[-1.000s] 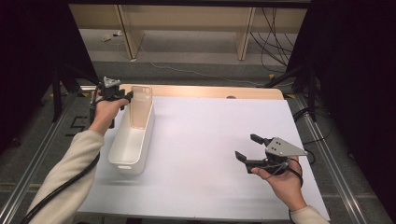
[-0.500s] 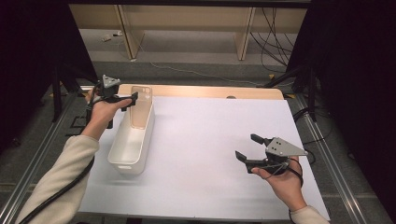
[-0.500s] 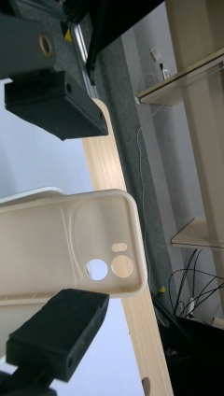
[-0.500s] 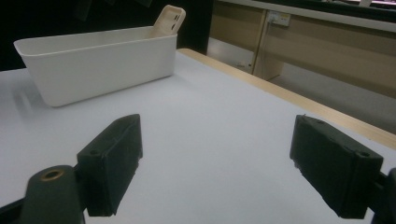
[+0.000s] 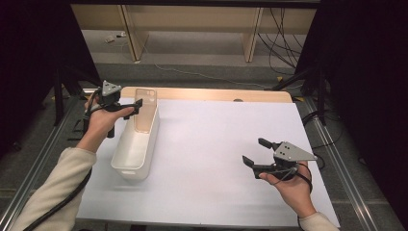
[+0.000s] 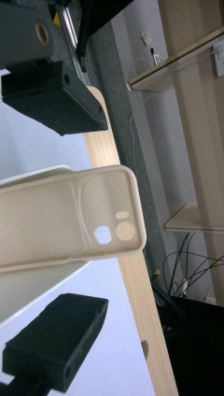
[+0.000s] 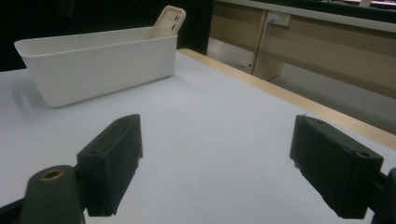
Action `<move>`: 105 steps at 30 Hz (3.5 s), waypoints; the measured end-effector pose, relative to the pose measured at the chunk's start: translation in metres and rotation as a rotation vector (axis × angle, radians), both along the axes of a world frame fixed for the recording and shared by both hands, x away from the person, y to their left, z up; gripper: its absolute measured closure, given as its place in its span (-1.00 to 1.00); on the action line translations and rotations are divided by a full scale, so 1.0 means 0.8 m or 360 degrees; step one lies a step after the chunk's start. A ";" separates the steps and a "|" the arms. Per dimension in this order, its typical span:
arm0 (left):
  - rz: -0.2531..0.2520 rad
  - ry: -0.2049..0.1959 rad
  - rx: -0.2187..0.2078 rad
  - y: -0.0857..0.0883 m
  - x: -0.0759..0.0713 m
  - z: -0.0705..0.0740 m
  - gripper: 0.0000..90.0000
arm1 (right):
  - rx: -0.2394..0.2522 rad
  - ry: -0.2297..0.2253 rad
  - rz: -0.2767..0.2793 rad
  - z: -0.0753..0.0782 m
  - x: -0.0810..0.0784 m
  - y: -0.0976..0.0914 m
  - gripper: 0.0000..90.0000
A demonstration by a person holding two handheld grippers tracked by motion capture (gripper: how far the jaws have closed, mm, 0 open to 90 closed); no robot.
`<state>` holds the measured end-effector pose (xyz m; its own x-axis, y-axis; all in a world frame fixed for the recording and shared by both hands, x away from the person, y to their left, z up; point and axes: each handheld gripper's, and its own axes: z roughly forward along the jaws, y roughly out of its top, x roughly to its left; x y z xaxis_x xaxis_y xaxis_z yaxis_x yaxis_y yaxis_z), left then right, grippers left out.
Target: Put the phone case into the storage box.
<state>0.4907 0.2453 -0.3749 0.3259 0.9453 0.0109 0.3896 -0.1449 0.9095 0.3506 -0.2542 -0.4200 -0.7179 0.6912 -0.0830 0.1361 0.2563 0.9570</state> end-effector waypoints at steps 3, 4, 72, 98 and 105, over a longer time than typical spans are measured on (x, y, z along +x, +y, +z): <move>-0.0016 -0.0014 -0.0010 -0.001 -0.007 0.002 -0.73 | -0.0007 -0.0004 -0.0005 0.000 0.000 -0.001 -0.59; -0.0016 -0.0017 -0.0005 -0.002 -0.008 0.003 -0.73 | 0.0000 -0.0001 -0.0011 0.000 0.000 0.000 -0.59; -0.0326 -0.0154 -0.0071 -0.017 -0.110 -0.004 -0.75 | -0.0005 0.0005 -0.0009 0.004 -0.002 -0.002 -0.62; -0.0400 -0.0151 -0.0109 -0.022 -0.132 -0.017 -0.76 | 0.0000 0.0003 -0.0010 0.002 -0.002 0.000 -0.62; -0.0418 -0.0151 -0.0118 -0.022 -0.134 -0.019 -0.75 | -0.0003 -0.0005 -0.0013 0.002 -0.002 0.000 -0.62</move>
<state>0.3832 0.2273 -0.3904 0.5608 0.8279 -0.0127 0.2601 -0.1615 0.9520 0.3493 -0.2539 -0.4187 -0.7118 0.6970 -0.0866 0.1355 0.2572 0.9568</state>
